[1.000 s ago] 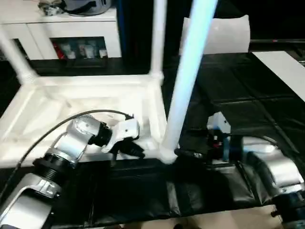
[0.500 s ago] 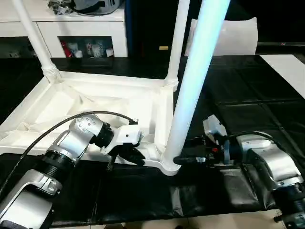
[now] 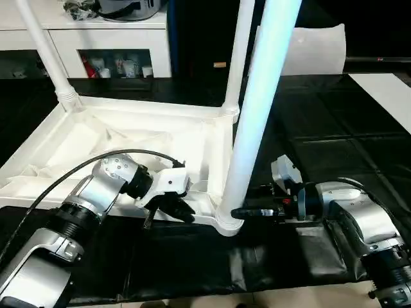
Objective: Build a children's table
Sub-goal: Rotate leg to tighten
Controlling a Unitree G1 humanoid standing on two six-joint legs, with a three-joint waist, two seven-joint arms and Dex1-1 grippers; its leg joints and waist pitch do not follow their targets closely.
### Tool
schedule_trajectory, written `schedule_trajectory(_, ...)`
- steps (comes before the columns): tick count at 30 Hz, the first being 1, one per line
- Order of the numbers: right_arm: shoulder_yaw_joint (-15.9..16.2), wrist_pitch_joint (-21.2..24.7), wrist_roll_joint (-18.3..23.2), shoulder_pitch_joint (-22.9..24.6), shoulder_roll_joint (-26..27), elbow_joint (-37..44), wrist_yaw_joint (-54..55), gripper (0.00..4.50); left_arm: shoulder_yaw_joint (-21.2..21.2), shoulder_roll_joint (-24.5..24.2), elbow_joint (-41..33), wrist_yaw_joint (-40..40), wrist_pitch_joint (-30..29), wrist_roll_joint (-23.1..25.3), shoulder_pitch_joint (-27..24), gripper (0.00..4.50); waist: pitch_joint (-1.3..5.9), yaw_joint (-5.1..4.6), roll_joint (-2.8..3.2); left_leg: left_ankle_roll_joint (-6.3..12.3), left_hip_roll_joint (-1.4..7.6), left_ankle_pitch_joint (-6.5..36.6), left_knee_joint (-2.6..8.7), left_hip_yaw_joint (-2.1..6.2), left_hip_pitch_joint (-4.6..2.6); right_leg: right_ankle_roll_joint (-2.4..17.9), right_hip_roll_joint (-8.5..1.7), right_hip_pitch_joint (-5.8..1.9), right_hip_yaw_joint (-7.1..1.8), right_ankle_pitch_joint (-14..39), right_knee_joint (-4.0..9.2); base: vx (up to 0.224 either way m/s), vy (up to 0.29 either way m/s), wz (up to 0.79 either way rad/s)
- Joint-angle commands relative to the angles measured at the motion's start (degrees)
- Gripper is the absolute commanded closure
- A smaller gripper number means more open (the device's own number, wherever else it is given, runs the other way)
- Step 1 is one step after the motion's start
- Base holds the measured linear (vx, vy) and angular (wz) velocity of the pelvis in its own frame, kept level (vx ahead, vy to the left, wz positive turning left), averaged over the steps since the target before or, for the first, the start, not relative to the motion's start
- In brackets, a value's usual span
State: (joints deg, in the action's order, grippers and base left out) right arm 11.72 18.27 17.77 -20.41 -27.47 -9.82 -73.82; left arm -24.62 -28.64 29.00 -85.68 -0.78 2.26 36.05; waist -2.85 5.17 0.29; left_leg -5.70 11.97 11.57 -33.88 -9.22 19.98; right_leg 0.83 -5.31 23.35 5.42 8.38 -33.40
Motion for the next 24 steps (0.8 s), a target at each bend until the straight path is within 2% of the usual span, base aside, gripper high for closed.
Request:
schedule_trajectory(1, 0.9, 0.78, -0.11, -0.7, 0.45, -0.29, 0.62, 1.89, -2.16, 0.78, -0.35, -1.86, 1.6, 0.48, 0.06, 4.5, 3.95, -0.24, -0.51, 3.05, 0.99, 8.45, 3.91, -0.63, 0.12, 10.17, -2.66, -3.38, -2.52, 18.85, 3.4, 0.0, 0.0, 0.0)
schedule_trajectory(4, 1.36, 0.12, -1.27, -0.55, 0.73, -0.15, 1.64, 1.82, -2.09, 0.62, -0.61, -1.88, 1.63, 0.44, -0.17, 4.5, 3.98, -0.23, -0.48, 2.83, 1.01, 8.29, 3.93, -0.62, 0.08, 10.41, -2.67, -3.34, -2.52, 18.23, 3.32, 0.0, 0.0, 0.0)
schedule_trajectory(10, 1.45, 1.55, -0.44, -0.52, 0.54, 0.02, 0.76, 1.82, -1.99, 0.47, -0.64, -1.88, 1.8, 0.49, -0.33, 4.5, 4.03, -0.19, -0.42, 3.01, 1.01, 8.09, 3.88, -0.65, 0.15, 11.09, -2.63, -3.46, -2.56, 16.2, 3.08, 0.0, 0.0, 0.0)
schedule_trajectory(11, 1.48, 1.67, -0.3, -0.41, 0.38, 0.16, 0.48, 2.08, -2.0, 0.39, -0.64, -1.94, 1.87, 0.52, -0.36, 4.5, 4.01, -0.16, -0.48, 3.02, 1.02, 8.13, 3.9, -0.64, 0.15, 11.06, -2.66, -3.5, -2.54, 16.51, 3.09, 0.0, 0.0, 0.0)
schedule_trajectory(16, 1.53, 2.17, 0.28, -0.17, 0.45, 0.3, 0.34, 2.44, -1.99, 0.32, -0.15, -1.99, 2.08, 0.67, -0.1, 4.5, 4.02, -0.08, -0.47, 2.93, 1.0, 8.17, 3.85, -0.68, 0.1, 10.8, -2.69, -3.42, -2.57, 17.19, 3.17, 0.0, 0.0, 0.0)
schedule_trajectory(24, 1.55, 3.05, 0.99, 0.66, 1.04, 1.47, 0.54, 2.57, -1.77, 0.07, -0.68, -1.66, 0.94, 0.49, -0.68, 4.5, 4.04, -0.05, -0.3, 2.67, 1.03, 8.43, 3.89, -0.63, 0.06, 10.91, -2.64, -3.45, -2.55, 16.82, 3.14, 0.0, 0.0, 0.0)
